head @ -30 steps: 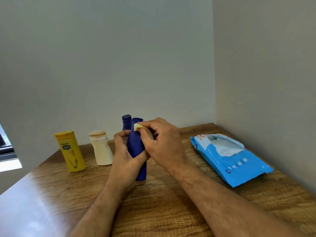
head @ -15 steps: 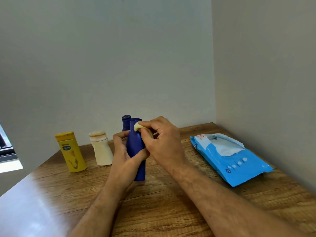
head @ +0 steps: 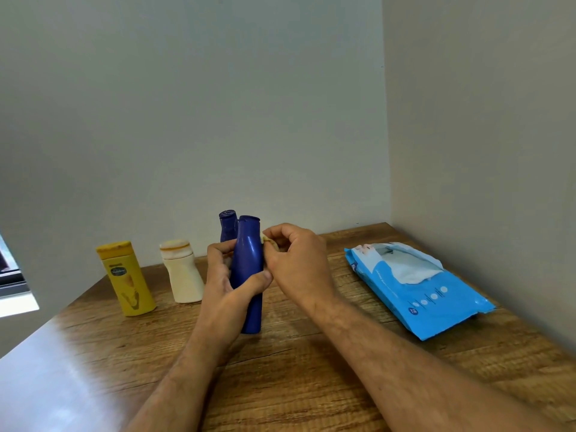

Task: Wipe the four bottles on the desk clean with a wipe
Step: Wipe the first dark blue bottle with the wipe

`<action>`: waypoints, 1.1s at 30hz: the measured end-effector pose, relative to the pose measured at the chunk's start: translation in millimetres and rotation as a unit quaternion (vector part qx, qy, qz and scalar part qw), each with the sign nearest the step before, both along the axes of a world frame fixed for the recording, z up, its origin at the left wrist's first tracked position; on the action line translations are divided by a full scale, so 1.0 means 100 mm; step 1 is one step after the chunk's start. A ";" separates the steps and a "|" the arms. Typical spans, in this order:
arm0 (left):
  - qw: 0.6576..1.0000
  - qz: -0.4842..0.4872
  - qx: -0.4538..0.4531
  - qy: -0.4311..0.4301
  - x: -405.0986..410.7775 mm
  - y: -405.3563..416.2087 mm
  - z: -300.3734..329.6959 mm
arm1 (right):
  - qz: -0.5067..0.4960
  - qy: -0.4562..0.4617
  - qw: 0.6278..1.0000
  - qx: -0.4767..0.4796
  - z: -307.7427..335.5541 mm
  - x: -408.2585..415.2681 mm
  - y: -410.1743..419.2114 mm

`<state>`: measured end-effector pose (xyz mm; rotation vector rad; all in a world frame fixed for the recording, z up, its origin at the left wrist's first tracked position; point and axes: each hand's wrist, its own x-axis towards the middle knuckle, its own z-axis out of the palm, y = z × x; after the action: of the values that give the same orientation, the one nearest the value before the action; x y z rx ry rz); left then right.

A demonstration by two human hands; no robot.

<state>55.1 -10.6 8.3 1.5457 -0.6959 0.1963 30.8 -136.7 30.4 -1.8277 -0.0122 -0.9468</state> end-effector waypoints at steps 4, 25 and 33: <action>0.999 -0.027 -0.036 0.002 0.02 0.02 0.00 | 0.008 -0.028 0.999 0.014 0.02 -0.01 0.02; 0.995 -0.018 -0.074 0.068 0.15 0.04 0.00 | 0.045 -0.035 0.998 -0.009 0.05 0.00 -0.08; 0.993 -0.009 -0.090 0.081 0.12 0.06 0.05 | 0.069 -0.020 0.995 -0.076 0.02 -0.03 -0.01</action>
<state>66.6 -4.6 13.3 1.3663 -0.5492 0.1154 27.3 -138.2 32.4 -1.9205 -0.2386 -0.9054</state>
